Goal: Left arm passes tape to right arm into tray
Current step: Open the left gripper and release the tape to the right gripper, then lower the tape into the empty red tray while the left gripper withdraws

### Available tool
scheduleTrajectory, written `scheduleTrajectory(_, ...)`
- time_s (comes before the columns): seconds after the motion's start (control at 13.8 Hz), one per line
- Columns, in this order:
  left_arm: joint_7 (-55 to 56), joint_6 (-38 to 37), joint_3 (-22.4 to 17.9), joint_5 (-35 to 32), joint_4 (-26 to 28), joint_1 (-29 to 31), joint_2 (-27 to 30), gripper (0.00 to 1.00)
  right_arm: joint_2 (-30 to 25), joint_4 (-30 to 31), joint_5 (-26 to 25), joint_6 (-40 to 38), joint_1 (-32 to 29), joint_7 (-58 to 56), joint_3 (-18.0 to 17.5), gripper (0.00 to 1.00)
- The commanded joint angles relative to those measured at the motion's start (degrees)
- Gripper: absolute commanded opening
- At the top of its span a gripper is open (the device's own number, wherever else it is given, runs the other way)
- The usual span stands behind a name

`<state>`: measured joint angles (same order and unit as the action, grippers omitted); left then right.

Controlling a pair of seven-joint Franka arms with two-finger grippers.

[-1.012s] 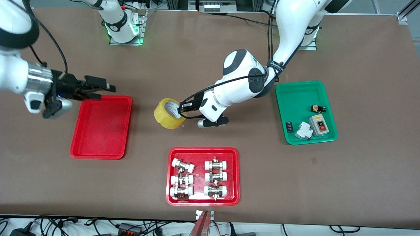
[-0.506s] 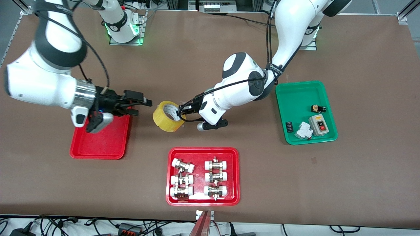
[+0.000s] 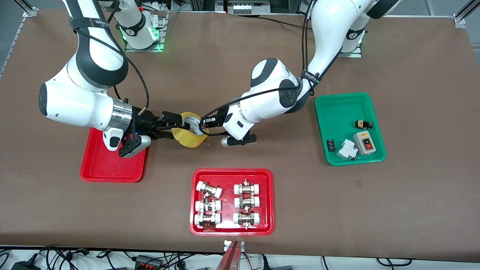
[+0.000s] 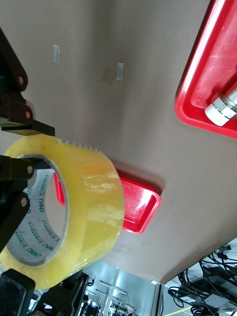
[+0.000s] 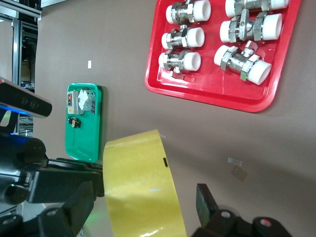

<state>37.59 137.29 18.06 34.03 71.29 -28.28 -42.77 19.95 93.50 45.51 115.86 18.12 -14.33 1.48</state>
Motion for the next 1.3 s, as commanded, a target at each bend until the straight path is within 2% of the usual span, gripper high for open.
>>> scheduleTrajectory(0.0,-0.4,-0.7,0.0,1.4,-2.5,-0.2,-1.2,0.01,0.4,-1.1,1.0,0.1,0.2,-2.4,0.4,0.18)
scheduleTrajectory(0.07,-0.4,-0.7,0.0,1.3,-2.5,-0.2,-1.2,0.01,0.3,-1.1,1.0,0.1,0.2,-2.4,0.4,0.03)
scheduleTrajectory(0.14,-0.4,-0.7,0.0,1.3,-2.5,-0.2,-1.3,0.01,0.2,-1.1,1.0,0.2,0.3,-2.4,0.5,0.0)
scheduleTrajectory(0.58,-0.1,-0.7,0.0,1.5,-2.6,-0.2,-1.1,0.01,0.0,-2.0,1.0,0.0,0.3,-1.5,0.5,0.0)
scheduleTrajectory(0.65,-0.8,-0.4,0.0,1.4,-2.6,0.0,-1.2,0.38,0.0,-2.3,1.0,0.0,0.2,-1.4,0.5,0.0)
scheduleTrajectory(0.72,-1.5,-0.5,0.0,1.0,-2.6,0.4,-1.1,0.86,0.0,-2.3,1.0,0.0,0.2,-1.4,0.5,0.0)
scheduleTrajectory(0.8,-3.7,-0.7,-0.5,0.4,-2.6,0.6,-0.7,1.0,0.0,-2.3,1.0,0.0,0.2,-1.5,0.5,0.0)
scheduleTrajectory(0.87,-6.2,-0.7,-0.6,0.0,-2.5,1.5,0.2,1.0,0.0,-2.3,1.0,0.1,0.1,-1.5,0.5,0.0)
scheduleTrajectory(0.94,-8.0,-1.8,-0.1,-0.2,-1.3,4.9,2.2,1.0,0.0,-2.3,1.0,0.0,0.1,-1.5,0.5,0.0)
scheduleTrajectory(1.08,-9.9,-11.5,-0.2,-0.1,-1.2,10.3,5.1,1.0,0.0,-2.5,0.5,-0.4,-0.5,-1.8,1.0,0.0)
scheduleTrajectory(1.23,-10.8,-17.9,-0.6,-0.2,-0.9,15.5,7.2,1.0,0.3,-2.1,0.2,-3.9,-4.9,-2.7,1.2,0.0)
